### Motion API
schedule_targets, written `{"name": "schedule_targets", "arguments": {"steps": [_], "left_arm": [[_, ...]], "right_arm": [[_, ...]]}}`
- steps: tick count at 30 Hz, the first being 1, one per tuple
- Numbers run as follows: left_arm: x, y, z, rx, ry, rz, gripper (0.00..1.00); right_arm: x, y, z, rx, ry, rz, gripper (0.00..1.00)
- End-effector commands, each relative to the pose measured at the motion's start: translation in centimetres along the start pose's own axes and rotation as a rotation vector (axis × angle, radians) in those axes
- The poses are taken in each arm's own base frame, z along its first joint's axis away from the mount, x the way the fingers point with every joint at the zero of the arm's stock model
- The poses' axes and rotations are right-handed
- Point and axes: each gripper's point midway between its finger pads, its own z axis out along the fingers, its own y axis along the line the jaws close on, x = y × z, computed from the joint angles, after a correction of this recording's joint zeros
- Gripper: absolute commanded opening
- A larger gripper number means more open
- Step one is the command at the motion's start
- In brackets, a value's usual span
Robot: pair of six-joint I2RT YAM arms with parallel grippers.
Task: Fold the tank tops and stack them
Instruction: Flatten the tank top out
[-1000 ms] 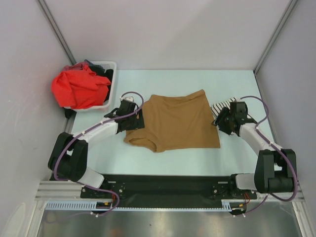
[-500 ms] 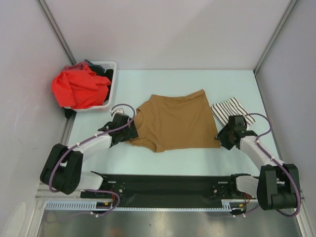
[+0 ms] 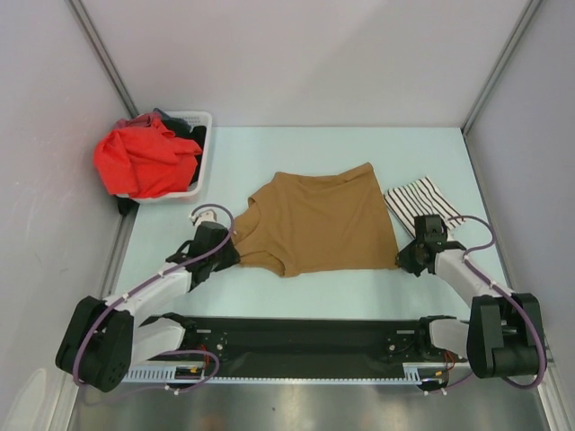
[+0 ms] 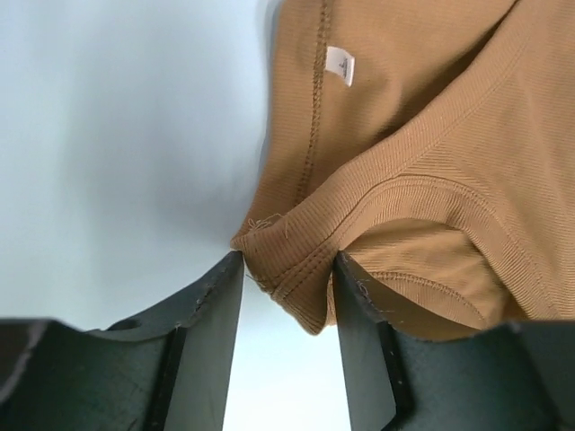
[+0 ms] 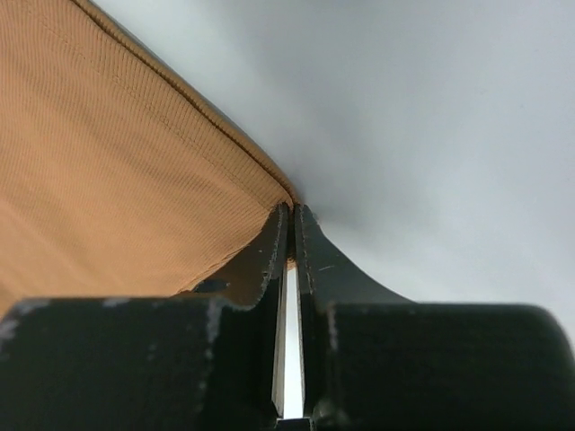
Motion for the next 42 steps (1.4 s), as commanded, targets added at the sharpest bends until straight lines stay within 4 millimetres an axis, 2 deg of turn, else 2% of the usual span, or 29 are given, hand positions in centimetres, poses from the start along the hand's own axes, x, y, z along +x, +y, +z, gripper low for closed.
{"name": "schedule_targets", "arguments": {"steps": [1, 2, 3, 6, 10, 12, 13, 15, 16, 17, 18, 22, 24, 25, 27, 28, 29, 30, 31, 34, 35, 37, 38, 41, 42], "left_arm": [[-0.7, -0.6, -0.2, 0.033, -0.036, -0.025, 0.49], [-0.7, -0.7, -0.1, 0.037, -0.034, -0.025, 0.47], [-0.7, -0.7, -0.2, 0.04, -0.032, -0.025, 0.36], [-0.7, -0.4, -0.4, 0.022, -0.032, -0.031, 0.0], [-0.3, 1.6, -1.3, -0.047, -0.067, -0.124, 0.0], [-1.0, 2.0, -2.2, -0.036, -0.115, -0.188, 0.0], [-0.5, 3.1, -2.3, -0.066, -0.112, -0.236, 0.01], [-1.1, 3.6, -3.2, -0.063, -0.156, -0.288, 0.09], [-0.9, 4.5, -3.4, -0.098, -0.165, -0.31, 0.42], [-1.3, 4.5, -3.9, -0.09, -0.188, -0.323, 0.82], [-1.8, 4.1, -4.2, -0.073, -0.198, -0.319, 0.99], [-2.9, 3.6, -5.4, -0.066, -0.197, -0.236, 1.0], [-2.9, 2.4, -5.8, -0.029, -0.186, -0.183, 1.0], [-3.0, 0.6, -6.2, 0.027, -0.182, -0.123, 0.98], [-2.6, -1.5, -6.6, 0.069, -0.166, -0.054, 0.89], [-2.9, -3.2, -7.2, 0.105, -0.171, -0.048, 0.87], [-1.2, -5.2, -7.4, 0.14, -0.128, 0.017, 0.86], [-1.4, -6.7, -8.0, 0.156, -0.135, 0.008, 0.85], [0.0, -8.4, -8.4, 0.201, -0.107, 0.047, 0.84], [2.1, -11.4, -7.8, 0.248, -0.046, 0.056, 0.85], [3.5, -12.1, -7.2, 0.252, -0.012, 0.082, 0.85], [4.6, -14.0, -6.9, 0.311, 0.021, 0.073, 0.82], [5.6, -14.2, -6.1, 0.296, 0.047, 0.09, 0.81], [6.5, -14.9, -5.0, 0.274, 0.067, 0.109, 0.78], [6.6, -15.0, -4.8, 0.271, 0.07, 0.115, 0.74]], "right_arm": [[0.1, -0.9, -0.6, 0.016, -0.026, 0.025, 0.05], [0.1, -1.1, -0.6, 0.016, -0.026, 0.029, 0.03], [0.0, -1.0, -0.8, 0.009, -0.03, 0.031, 0.0], [0.3, -1.4, -1.0, 0.021, -0.019, 0.039, 0.0], [0.7, -1.7, -1.3, 0.014, -0.015, 0.059, 0.0], [1.0, -1.8, -1.5, 0.009, -0.011, 0.072, 0.0], [1.2, -2.0, -1.6, 0.003, -0.011, 0.085, 0.0], [1.6, -2.0, -1.7, -0.013, -0.004, 0.089, 0.0], [1.9, -2.1, -1.7, -0.017, 0.003, 0.086, 0.0], [2.0, -1.9, -1.8, -0.035, 0.004, 0.085, 0.0], [2.2, -1.9, -1.9, -0.038, 0.008, 0.078, 0.0], [2.3, -1.8, -2.2, -0.044, 0.002, 0.059, 0.1], [2.2, -1.7, -2.3, -0.052, -0.001, 0.047, 0.1], [2.2, -1.6, -2.4, -0.055, -0.005, 0.042, 0.1], [2.1, -1.5, -2.5, -0.055, -0.01, 0.032, 0.1], [2.1, -1.5, -2.5, -0.054, -0.01, 0.027, 0.09], [2.1, -1.6, -2.5, -0.052, -0.01, 0.024, 0.08], [1.9, -1.5, -2.5, -0.053, -0.016, 0.02, 0.08], [1.9, -1.5, -2.5, -0.05, -0.015, 0.016, 0.06], [1.8, -1.4, -2.6, -0.053, -0.019, 0.015, 0.04], [1.8, -1.3, -2.6, -0.057, -0.018, 0.017, 0.04], [1.9, -1.1, -2.6, -0.064, -0.017, 0.014, 0.03], [1.9, -1.0, -2.7, -0.067, -0.016, 0.016, 0.03], [2.0, -0.9, -2.8, -0.073, -0.01, 0.008, 0.02], [2.0, -0.9, -2.8, -0.076, -0.011, 0.005, 0.02]]}}
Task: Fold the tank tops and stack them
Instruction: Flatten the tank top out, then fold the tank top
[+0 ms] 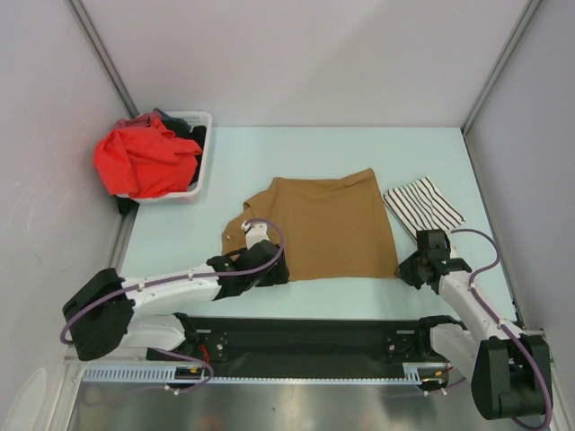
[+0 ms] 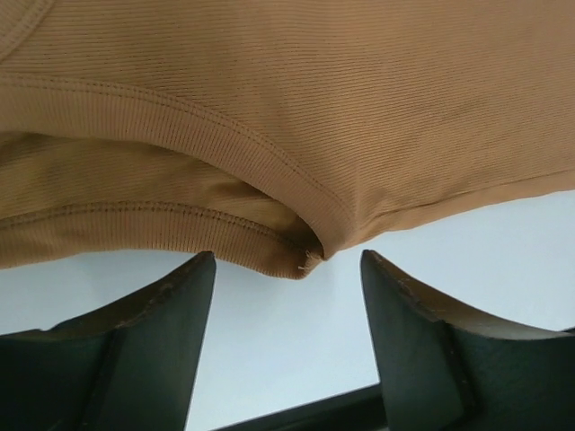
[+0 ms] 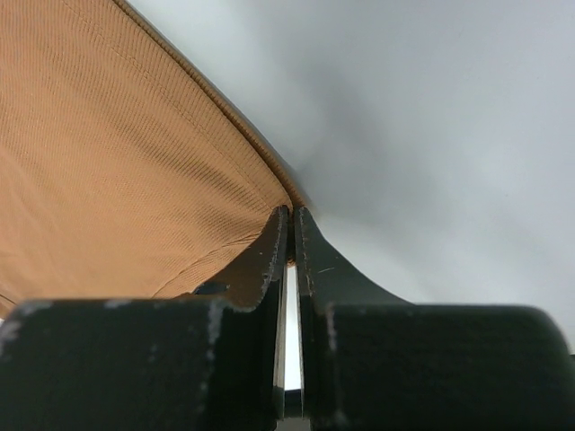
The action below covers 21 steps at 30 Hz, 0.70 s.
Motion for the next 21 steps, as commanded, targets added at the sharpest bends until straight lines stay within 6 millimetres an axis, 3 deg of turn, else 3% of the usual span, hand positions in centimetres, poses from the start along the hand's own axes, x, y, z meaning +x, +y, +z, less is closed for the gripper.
{"name": "schedule_targets", "arguments": {"steps": [1, 3, 11, 14, 15, 21], "left_arm": [[-2.1, -3.6, 0.3, 0.084, -0.052, -0.054, 0.7], [-1.7, -3.7, 0.7, 0.085, -0.04, -0.045, 0.6], [0.1, -5.3, 1.5, 0.16, 0.024, -0.039, 0.38], [0.9, -5.3, 1.6, 0.188, 0.05, -0.049, 0.18], [1.3, -5.2, 1.6, 0.189, 0.058, -0.05, 0.0], [2.7, -2.9, 0.2, 0.156, 0.076, -0.06, 0.0]], "right_arm": [[-0.4, 0.9, -0.7, -0.027, -0.014, -0.021, 0.02], [-0.5, 0.9, -0.8, -0.031, -0.016, -0.023, 0.02], [-0.6, 1.0, -0.8, -0.035, -0.019, -0.026, 0.0], [-0.5, 0.9, -0.8, -0.031, -0.016, -0.026, 0.0], [-0.5, 1.0, -0.9, -0.031, -0.016, -0.026, 0.0], [-0.8, 0.8, -1.3, -0.019, -0.025, -0.041, 0.0]]}}
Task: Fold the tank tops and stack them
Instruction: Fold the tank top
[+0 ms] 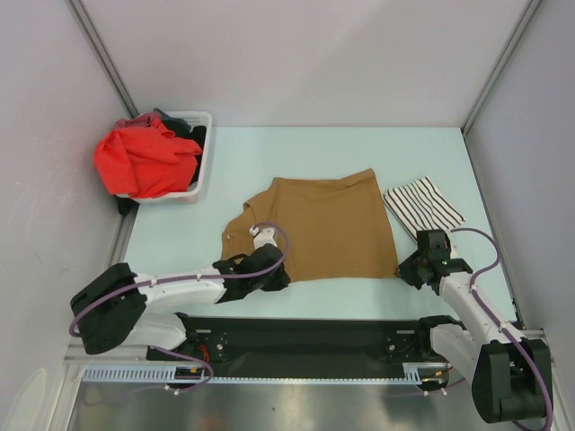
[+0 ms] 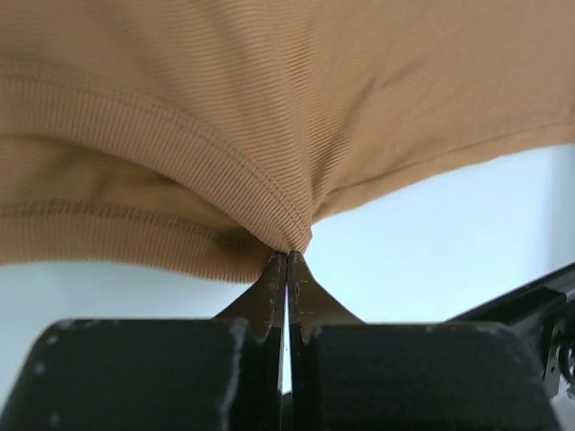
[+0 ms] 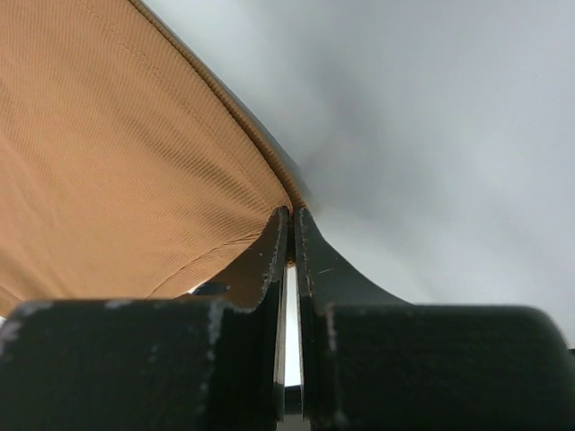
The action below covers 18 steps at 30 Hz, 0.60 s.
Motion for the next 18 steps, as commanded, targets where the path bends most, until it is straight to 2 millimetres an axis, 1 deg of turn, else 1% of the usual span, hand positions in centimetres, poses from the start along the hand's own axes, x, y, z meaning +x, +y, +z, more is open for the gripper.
{"name": "schedule_targets", "arguments": {"steps": [1, 3, 4, 7, 8, 9, 12, 14, 15, 16, 18], "left_arm": [[1.0, 0.8, -1.3, 0.017, 0.008, -0.03, 0.0], [1.4, 1.2, -1.9, 0.029, 0.007, -0.048, 0.0], [1.9, 2.0, -2.1, 0.027, 0.012, -0.051, 0.0], [3.0, 3.3, -2.3, 0.009, 0.033, -0.061, 0.0], [2.8, 3.1, -2.6, 0.024, 0.025, -0.065, 0.0], [2.9, 3.4, -2.7, 0.017, 0.029, -0.066, 0.0], [2.6, 3.1, -3.3, 0.028, 0.023, -0.064, 0.0], [1.8, 2.4, -3.8, 0.047, 0.006, -0.058, 0.0], [1.7, 2.6, -4.0, 0.035, 0.003, -0.044, 0.0], [0.8, 2.4, -4.1, 0.032, -0.018, -0.049, 0.0], [0.1, 2.4, -4.1, 0.035, -0.02, -0.033, 0.0]], "right_arm": [[-0.9, 0.7, -1.0, -0.013, -0.026, -0.024, 0.0], [-0.8, 0.7, -1.1, -0.012, -0.025, -0.031, 0.0], [-0.8, 0.6, -1.1, -0.01, -0.022, -0.032, 0.0], [-0.6, 0.7, -1.2, -0.013, -0.013, -0.038, 0.0], [-0.5, 0.7, -1.3, -0.012, -0.01, -0.044, 0.0], [-0.6, 0.8, -1.5, -0.015, -0.01, -0.046, 0.0], [-0.3, 1.4, -2.3, -0.032, 0.002, -0.065, 0.0], [-0.5, 1.8, -2.9, -0.045, -0.01, -0.082, 0.0], [-0.5, 1.8, -3.1, -0.04, -0.012, -0.083, 0.0], [-0.9, 2.1, -3.3, -0.046, -0.026, -0.084, 0.0], [-1.2, 2.5, -3.6, -0.06, -0.036, -0.086, 0.0]]}}
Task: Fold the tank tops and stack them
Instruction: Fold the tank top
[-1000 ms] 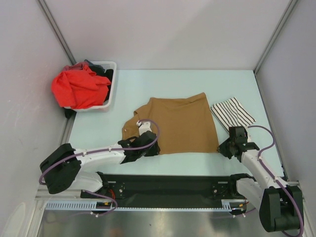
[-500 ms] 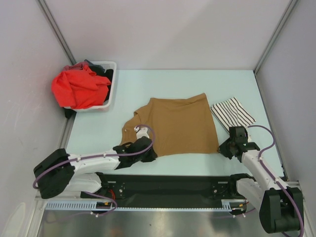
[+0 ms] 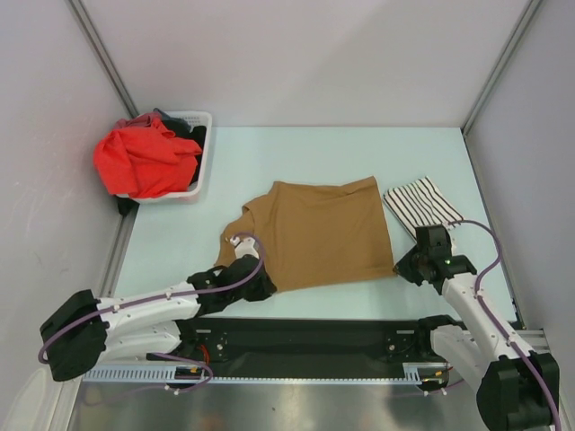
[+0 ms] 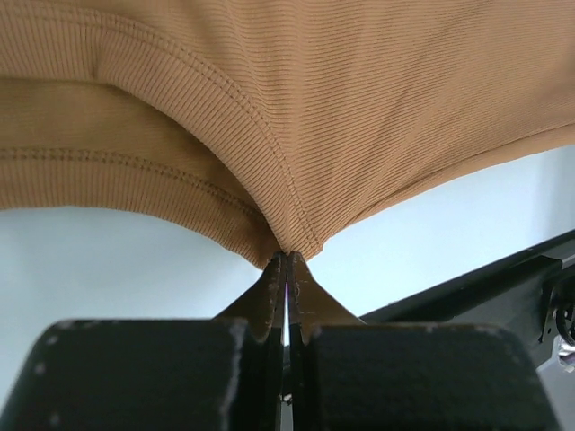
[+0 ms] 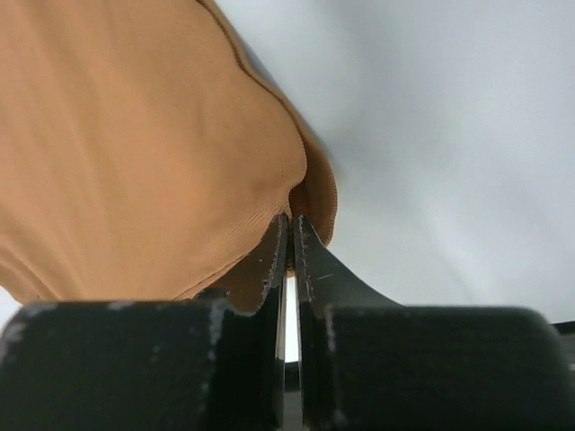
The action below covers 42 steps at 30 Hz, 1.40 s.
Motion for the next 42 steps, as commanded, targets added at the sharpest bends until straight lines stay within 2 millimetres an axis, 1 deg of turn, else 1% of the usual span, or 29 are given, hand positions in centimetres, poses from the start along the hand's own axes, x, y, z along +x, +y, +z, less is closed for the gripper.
{"name": "schedule_targets", "arguments": {"steps": [1, 3, 4, 6, 7, 8, 9, 10, 11, 12, 13, 15, 16, 18, 19, 21, 22, 23, 24, 26, 30, 31, 33, 34, 42], "left_arm": [[-2.2, -1.1, -0.5, 0.023, -0.01, 0.01, 0.0], [-3.1, -1.2, -0.4, 0.025, -0.015, 0.026, 0.0], [-4.0, -1.4, -0.4, 0.029, -0.023, 0.015, 0.0], [-4.9, -1.9, -0.4, 0.047, -0.034, 0.025, 0.0], [-5.7, -2.2, -0.3, 0.052, -0.041, 0.022, 0.0], [-6.0, -2.6, -0.2, 0.06, -0.039, 0.027, 0.01], [-6.2, -2.6, -0.1, 0.056, -0.036, 0.043, 0.0], [-6.9, -3.0, 0.2, 0.05, -0.036, 0.046, 0.01], [-7.1, -3.0, 0.4, 0.044, -0.025, 0.051, 0.01], [-7.3, -3.0, 0.6, 0.038, -0.018, 0.067, 0.01], [-8.0, -2.9, 1.2, 0.027, -0.014, 0.063, 0.01], [-8.5, -2.6, 1.7, 0.019, -0.008, 0.07, 0.0], [-9.3, -2.0, 2.2, -0.002, -0.015, 0.058, 0.0], [-9.6, -1.9, 2.6, 0.015, 0.004, 0.055, 0.01], [-10.2, -1.5, 2.9, 0.005, 0.001, 0.044, 0.0], [-10.7, -1.5, 3.1, 0.002, 0.006, 0.051, 0.0], [-11.3, -1.8, 3.2, 0.005, 0.001, 0.052, 0.0], [-11.5, -1.8, 3.3, 0.0, 0.001, 0.056, 0.0], [-11.7, -1.8, 3.3, -0.006, 0.004, 0.062, 0.0], [-12.5, -2.0, 3.5, -0.006, -0.005, 0.062, 0.0], [-13.7, -1.7, 3.9, -0.015, -0.002, 0.06, 0.01], [-14.4, -1.6, 4.1, -0.018, -0.01, 0.056, 0.0], [-14.8, -1.4, 4.2, -0.025, -0.008, 0.062, 0.0], [-15.4, -1.3, 4.4, -0.031, -0.013, 0.06, 0.0], [-16.7, -0.4, 6.1, -0.062, 0.009, 0.065, 0.0]], "right_arm": [[-1.5, 1.3, -1.2, -0.023, -0.045, -0.02, 0.0], [-1.9, 1.7, -1.1, -0.027, -0.053, -0.022, 0.0], [-2.5, 2.3, -1.3, -0.034, -0.067, -0.032, 0.0], [-2.8, 2.8, -0.9, -0.032, -0.062, -0.04, 0.0], [-3.1, 3.1, -0.9, -0.033, -0.065, -0.045, 0.0], [-3.6, 3.8, -1.0, -0.045, -0.071, -0.056, 0.0], [-3.8, 4.0, -0.5, -0.033, -0.062, -0.063, 0.0], [-4.1, 4.2, -0.4, -0.028, -0.066, -0.066, 0.0], [-4.3, 4.3, -0.2, -0.021, -0.066, -0.071, 0.0], [-4.8, 5.0, 0.0, -0.026, -0.073, -0.081, 0.0], [-5.1, 5.1, 0.2, -0.02, -0.077, -0.083, 0.0], [-5.9, 6.1, 0.3, -0.033, -0.09, -0.085, 0.0], [-6.0, 6.1, 0.8, -0.018, -0.082, -0.088, 0.0], [-6.5, 6.5, 1.2, -0.013, -0.09, -0.087, 0.0], [-6.9, 6.8, 1.5, -0.005, -0.094, -0.091, 0.0], [-7.6, 7.1, 1.9, 0.001, -0.103, -0.089, 0.0], [-8.0, 7.6, 2.0, -0.002, -0.107, -0.092, 0.0], [-8.0, 7.5, 2.7, 0.015, -0.095, -0.091, 0.0], [-8.3, 7.6, 2.9, 0.016, -0.098, -0.088, 0.0], [-8.7, 7.9, 3.6, 0.024, -0.09, -0.084, 0.0], [-9.6, 8.6, 4.6, 0.034, -0.089, -0.083, 0.0], [-9.8, 8.6, 4.8, 0.038, -0.091, -0.079, 0.0], [-10.3, 8.9, 5.3, 0.042, -0.092, -0.079, 0.0], [-10.4, 9.0, 5.5, 0.042, -0.09, -0.08, 0.0], [-11.9, 10.4, 7.1, 0.045, -0.08, -0.086, 0.0]]}}
